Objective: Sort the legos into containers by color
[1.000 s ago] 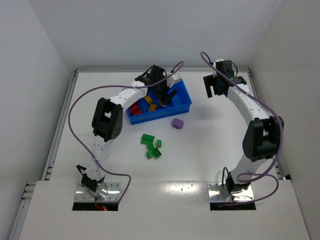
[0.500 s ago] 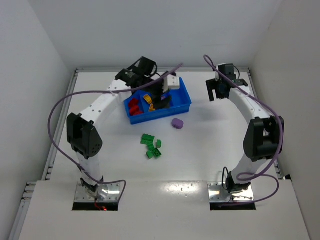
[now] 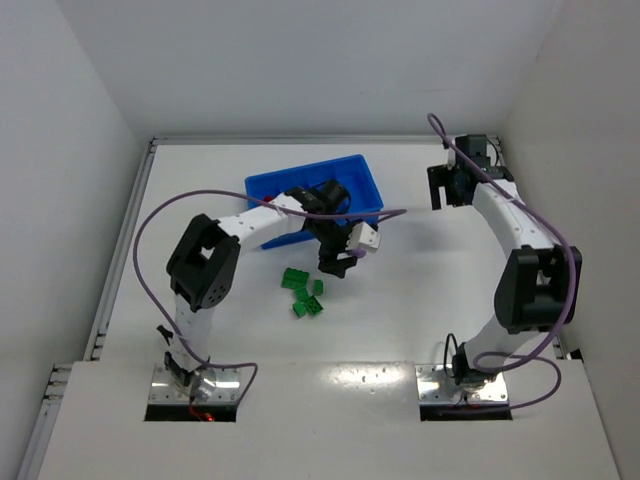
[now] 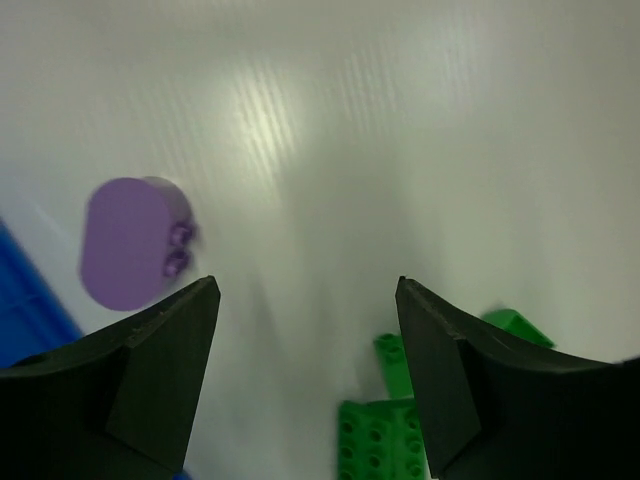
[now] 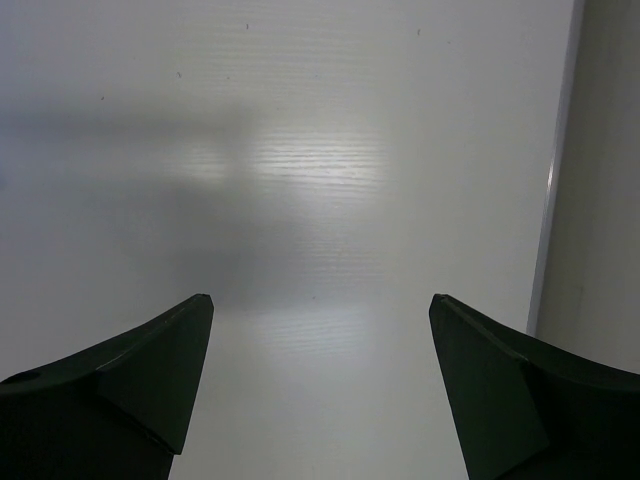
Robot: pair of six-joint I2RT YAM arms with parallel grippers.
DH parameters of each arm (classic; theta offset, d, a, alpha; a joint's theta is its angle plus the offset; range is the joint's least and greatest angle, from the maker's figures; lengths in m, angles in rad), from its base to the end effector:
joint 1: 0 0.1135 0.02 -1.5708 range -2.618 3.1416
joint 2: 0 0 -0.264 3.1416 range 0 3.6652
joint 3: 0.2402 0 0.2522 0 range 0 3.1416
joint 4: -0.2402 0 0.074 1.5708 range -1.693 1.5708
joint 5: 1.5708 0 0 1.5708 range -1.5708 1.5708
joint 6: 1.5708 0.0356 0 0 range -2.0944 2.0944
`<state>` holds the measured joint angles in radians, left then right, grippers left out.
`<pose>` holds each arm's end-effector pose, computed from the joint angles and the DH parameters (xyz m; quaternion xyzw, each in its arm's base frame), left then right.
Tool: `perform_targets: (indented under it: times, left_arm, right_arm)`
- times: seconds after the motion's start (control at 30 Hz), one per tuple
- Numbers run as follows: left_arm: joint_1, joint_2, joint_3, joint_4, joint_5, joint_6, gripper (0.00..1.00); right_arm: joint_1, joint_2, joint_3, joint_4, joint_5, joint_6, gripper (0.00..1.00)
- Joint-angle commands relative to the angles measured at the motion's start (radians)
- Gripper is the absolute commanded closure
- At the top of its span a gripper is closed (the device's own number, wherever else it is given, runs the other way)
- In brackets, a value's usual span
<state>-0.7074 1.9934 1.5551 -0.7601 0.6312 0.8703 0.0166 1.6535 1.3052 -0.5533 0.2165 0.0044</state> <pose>0.3002 -0.2843 0.2089 0.7033 0.6175 -0.2897 0.2002 0.3601 -0.0017 0.2641 0.0298 0.9392 -0.0986 0.3275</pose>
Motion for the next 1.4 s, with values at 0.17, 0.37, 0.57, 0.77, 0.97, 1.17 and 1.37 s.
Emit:
perform_targets:
  times: [0.17, 0.37, 0.57, 0.77, 0.97, 1.17, 1.37]
  left_arm:
    - [-0.014, 0.099, 0.126, 0.148, -0.016, 0.022, 0.22]
    - [-0.014, 0.171, 0.186, 0.157, -0.037, 0.022, 0.22]
    - [-0.003, 0.226, 0.206, 0.189, -0.056, 0.022, 0.22]
    - [0.016, 0.278, 0.227, 0.189, -0.079, 0.004, 0.27]
    - [0.025, 0.265, 0.204, 0.189, -0.079, -0.005, 0.47]
    - [0.025, 0.187, 0.126, 0.208, -0.09, -0.04, 0.75]
    - [0.034, -0.016, 0.097, 0.197, 0.014, -0.19, 0.87]
  right_arm:
    - [-0.037, -0.087, -0.056, 0.009, -0.025, 0.019, 0.1]
    - [-0.066, -0.097, -0.057, 0.0, -0.034, 0.019, 0.1]
    - [-0.076, -0.097, -0.047, -0.01, -0.043, 0.019, 0.1]
    - [-0.076, -0.064, -0.02, -0.019, -0.043, 0.009, 0.1]
    - [-0.076, -0.044, -0.011, -0.019, -0.063, 0.009, 0.1]
    - [-0.067, -0.035, 0.008, -0.019, -0.063, 0.009, 0.1]
    - [-0.058, -0.035, 0.008, -0.019, -0.092, 0.009, 0.1]
